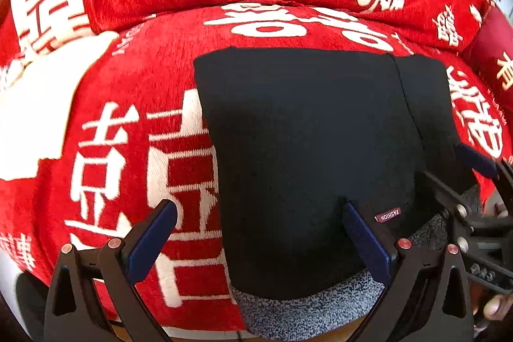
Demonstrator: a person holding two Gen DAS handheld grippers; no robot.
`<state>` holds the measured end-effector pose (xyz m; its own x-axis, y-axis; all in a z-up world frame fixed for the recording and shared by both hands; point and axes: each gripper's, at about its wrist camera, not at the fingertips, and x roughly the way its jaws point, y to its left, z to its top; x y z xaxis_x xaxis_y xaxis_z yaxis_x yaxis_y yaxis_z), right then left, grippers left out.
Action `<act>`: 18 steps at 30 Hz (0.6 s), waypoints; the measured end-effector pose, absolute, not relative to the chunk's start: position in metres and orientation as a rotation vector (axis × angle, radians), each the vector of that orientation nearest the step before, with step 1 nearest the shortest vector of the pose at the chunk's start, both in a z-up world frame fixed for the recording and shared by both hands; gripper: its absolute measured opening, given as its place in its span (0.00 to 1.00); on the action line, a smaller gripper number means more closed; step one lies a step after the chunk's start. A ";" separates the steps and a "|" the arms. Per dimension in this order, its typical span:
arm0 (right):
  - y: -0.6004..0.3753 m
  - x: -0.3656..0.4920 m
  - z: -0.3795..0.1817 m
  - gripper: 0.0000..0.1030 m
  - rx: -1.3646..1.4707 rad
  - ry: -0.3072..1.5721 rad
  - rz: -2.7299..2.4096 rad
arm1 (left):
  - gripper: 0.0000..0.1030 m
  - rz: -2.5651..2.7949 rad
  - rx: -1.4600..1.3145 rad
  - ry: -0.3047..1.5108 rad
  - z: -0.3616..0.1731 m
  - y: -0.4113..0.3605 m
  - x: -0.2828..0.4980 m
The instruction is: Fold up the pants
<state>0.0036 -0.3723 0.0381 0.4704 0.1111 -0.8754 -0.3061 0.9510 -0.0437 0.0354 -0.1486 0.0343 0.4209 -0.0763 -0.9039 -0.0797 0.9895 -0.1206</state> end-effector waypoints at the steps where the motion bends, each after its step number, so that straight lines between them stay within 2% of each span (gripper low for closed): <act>1: -0.374 -0.001 0.040 0.89 -0.233 1.057 0.261 | 1.00 -0.009 -0.172 1.148 0.036 -0.146 0.034; 7: -0.431 -0.006 0.070 0.91 -0.164 0.983 0.221 | 1.00 -0.097 -0.275 1.107 0.053 -0.120 0.035; 8: -0.446 0.001 0.071 0.99 -0.112 0.985 0.206 | 1.00 -0.123 -0.306 1.131 0.049 -0.117 0.040; 9: -0.457 0.007 0.070 1.00 -0.065 0.987 0.207 | 1.00 -0.162 -0.352 1.176 0.040 -0.114 0.046; 16: -0.493 0.055 0.005 1.00 0.293 1.207 0.321 | 1.00 -0.240 -0.427 1.259 0.008 -0.129 0.060; 18: -0.492 0.059 -0.004 1.00 0.364 1.209 0.369 | 1.00 -0.253 -0.411 1.257 0.006 -0.138 0.063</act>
